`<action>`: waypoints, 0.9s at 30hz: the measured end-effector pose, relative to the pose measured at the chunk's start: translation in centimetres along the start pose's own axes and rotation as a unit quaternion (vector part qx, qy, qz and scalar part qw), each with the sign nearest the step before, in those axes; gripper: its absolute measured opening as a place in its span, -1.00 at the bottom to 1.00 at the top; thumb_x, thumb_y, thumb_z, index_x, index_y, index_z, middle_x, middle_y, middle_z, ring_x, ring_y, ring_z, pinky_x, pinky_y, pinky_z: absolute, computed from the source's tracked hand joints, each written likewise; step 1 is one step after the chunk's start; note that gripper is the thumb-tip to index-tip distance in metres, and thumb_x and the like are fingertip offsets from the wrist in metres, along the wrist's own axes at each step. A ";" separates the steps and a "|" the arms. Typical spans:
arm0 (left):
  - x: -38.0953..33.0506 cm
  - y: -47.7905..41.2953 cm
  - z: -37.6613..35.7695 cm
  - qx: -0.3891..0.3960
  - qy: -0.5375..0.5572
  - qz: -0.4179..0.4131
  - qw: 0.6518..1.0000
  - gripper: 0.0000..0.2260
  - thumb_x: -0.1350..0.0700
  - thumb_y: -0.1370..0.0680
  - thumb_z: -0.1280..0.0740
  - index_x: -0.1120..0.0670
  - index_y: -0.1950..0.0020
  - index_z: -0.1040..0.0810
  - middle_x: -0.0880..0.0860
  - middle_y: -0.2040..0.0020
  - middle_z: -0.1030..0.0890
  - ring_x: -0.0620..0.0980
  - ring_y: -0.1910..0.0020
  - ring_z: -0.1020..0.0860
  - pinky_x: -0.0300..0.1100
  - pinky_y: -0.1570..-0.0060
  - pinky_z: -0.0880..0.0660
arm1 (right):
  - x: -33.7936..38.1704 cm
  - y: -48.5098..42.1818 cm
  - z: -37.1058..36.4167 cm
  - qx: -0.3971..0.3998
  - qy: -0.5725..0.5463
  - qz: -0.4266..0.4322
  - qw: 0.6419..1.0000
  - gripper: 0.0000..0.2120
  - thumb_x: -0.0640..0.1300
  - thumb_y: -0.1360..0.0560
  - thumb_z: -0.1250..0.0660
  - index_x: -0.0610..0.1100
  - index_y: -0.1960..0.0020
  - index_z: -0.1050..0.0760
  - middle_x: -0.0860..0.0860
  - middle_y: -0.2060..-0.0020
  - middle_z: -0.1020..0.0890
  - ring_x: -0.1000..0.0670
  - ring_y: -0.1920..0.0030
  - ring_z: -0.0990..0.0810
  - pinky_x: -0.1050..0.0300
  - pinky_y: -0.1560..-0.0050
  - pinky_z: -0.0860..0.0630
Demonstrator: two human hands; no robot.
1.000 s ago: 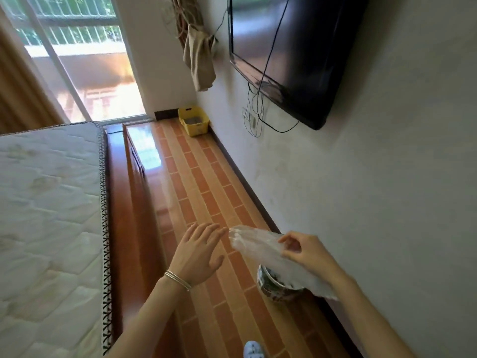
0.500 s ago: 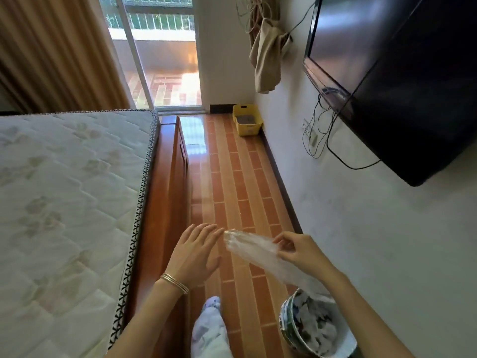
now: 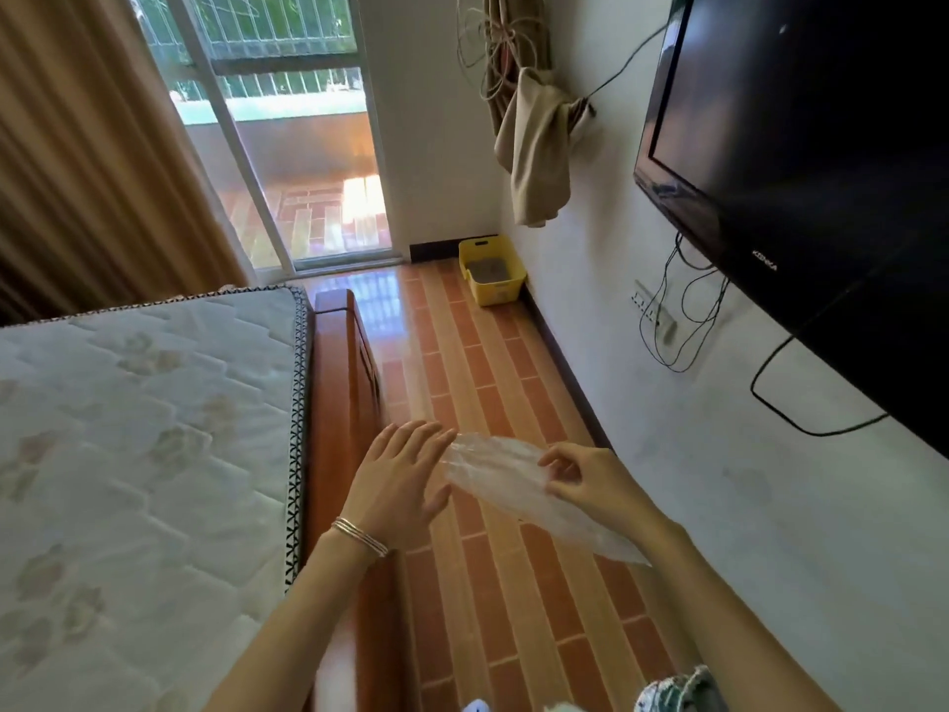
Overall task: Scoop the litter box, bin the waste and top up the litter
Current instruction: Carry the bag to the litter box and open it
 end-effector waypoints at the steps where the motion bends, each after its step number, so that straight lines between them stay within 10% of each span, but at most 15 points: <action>1: 0.5 -0.5 -0.2 0.000 0.005 0.001 1.000 -0.46 -0.16 -0.43 -0.13 0.00 -0.37 -0.42 -0.02 -0.29 -0.49 0.02 -0.29 -0.43 -0.01 -0.35 -0.22 | 0.1 -0.9 -0.2 0.003 0.001 -0.002 1.000 -0.79 -0.13 -0.42 -0.40 0.11 0.01 -0.50 0.18 0.15 -0.59 0.22 0.12 -0.56 0.35 0.08 -0.52; 27: 21.2 -34.4 -4.6 -0.032 0.010 0.031 0.999 -0.47 -0.17 -0.44 -0.16 0.01 -0.36 -0.40 -0.01 -0.28 -0.49 0.04 -0.25 -0.47 0.05 -0.28 -0.37 | 0.6 -42.9 8.4 0.040 0.012 0.039 0.998 -0.80 -0.11 -0.42 -0.42 0.06 -0.01 -0.52 0.20 0.18 -0.56 0.22 0.13 -0.55 0.31 0.07 -0.52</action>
Point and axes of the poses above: each hand's wrist, its own y-axis away from the middle knuckle, its own z-axis out of the back of the hand, x = y × z, the point moved 5 cm from there along -y, towards the middle knuckle
